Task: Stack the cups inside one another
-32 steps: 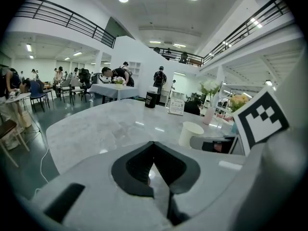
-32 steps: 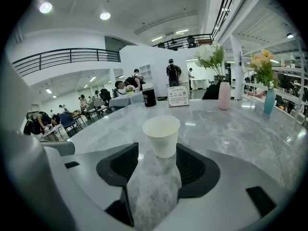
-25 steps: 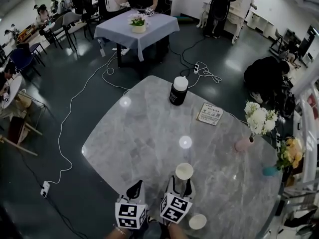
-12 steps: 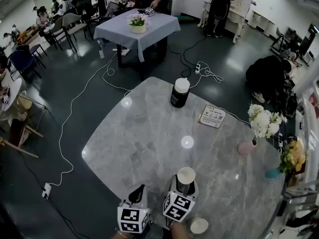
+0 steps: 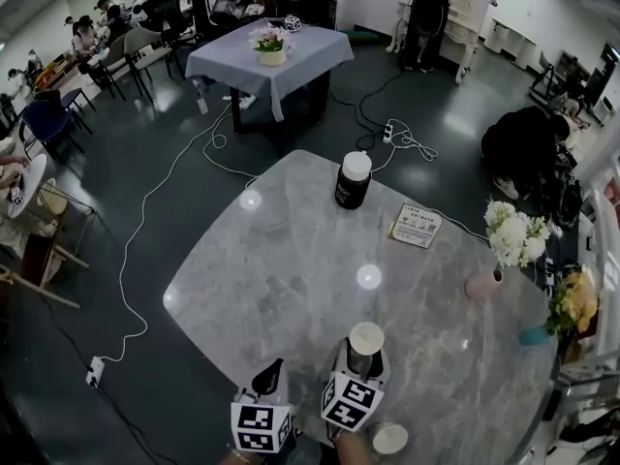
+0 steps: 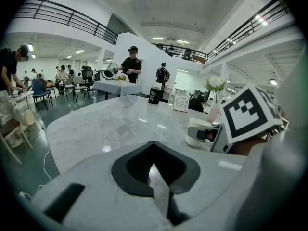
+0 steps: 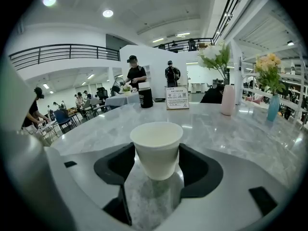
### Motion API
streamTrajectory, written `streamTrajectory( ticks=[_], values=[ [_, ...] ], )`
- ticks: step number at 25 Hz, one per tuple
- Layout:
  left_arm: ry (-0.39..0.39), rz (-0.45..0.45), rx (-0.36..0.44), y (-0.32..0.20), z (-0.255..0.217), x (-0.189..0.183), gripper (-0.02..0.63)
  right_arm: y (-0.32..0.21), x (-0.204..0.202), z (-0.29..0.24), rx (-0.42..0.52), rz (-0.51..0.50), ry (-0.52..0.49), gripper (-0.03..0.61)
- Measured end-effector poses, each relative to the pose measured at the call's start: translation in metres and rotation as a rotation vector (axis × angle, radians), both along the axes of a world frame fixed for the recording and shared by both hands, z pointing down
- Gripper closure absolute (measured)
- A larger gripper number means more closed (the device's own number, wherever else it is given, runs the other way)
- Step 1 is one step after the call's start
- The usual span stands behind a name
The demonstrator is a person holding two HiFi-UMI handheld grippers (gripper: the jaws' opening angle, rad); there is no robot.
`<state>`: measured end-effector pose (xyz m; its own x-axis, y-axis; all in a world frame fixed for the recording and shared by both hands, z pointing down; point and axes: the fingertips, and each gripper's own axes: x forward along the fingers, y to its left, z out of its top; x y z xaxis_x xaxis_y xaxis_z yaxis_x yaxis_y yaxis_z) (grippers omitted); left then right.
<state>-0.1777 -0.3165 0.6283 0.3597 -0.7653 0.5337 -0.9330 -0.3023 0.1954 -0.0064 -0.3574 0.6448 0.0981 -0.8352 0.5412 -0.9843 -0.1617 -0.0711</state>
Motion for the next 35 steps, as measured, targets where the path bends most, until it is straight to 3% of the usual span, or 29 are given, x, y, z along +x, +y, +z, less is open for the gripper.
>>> streamTrajectory(
  ticks=[18,35],
  values=[
    [0.006,-0.026,0.018,0.016,-0.011,0.002,0.617,0.015,-0.018,-0.023,0.031,-0.076,-0.009,0.327],
    [0.025,-0.07,0.086,0.045,-0.048,0.004,0.617,0.042,-0.022,-0.076,0.098,-0.142,-0.004,0.327]
  ],
)
